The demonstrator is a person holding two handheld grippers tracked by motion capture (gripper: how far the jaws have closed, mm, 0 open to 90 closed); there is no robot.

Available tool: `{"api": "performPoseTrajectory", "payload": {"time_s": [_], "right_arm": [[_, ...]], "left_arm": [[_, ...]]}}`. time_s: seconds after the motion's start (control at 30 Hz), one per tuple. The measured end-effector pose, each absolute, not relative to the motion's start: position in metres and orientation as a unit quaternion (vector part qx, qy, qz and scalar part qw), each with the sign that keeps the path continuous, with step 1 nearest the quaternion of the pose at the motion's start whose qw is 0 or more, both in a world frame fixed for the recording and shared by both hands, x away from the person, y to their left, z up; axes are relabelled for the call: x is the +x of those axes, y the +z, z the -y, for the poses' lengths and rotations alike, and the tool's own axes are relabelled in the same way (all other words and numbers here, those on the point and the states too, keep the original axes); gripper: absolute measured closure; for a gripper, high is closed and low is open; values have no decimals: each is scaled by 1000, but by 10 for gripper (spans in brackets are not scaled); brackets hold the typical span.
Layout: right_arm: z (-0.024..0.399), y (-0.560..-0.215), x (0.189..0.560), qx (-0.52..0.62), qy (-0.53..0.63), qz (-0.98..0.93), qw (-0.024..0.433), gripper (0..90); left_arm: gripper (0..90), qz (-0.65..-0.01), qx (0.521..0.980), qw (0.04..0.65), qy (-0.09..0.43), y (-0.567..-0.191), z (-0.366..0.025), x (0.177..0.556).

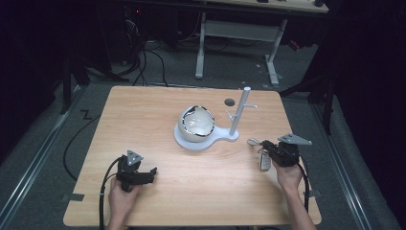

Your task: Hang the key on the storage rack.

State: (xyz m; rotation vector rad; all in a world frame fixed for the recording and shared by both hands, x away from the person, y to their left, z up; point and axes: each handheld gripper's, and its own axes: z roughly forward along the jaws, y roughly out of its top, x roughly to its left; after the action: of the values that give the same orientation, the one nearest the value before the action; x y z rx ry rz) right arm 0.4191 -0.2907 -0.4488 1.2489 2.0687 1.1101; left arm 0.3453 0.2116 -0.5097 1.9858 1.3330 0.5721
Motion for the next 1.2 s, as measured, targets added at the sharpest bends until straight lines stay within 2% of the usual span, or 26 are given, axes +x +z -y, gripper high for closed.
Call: {"api": "performPoseTrajectory", "payload": {"time_s": [1.2], "right_arm": [[291,-379,405,395,466,-745,268,844]], "left_arm": [[142,-512,760,334,221,-510,-212,345]]}}
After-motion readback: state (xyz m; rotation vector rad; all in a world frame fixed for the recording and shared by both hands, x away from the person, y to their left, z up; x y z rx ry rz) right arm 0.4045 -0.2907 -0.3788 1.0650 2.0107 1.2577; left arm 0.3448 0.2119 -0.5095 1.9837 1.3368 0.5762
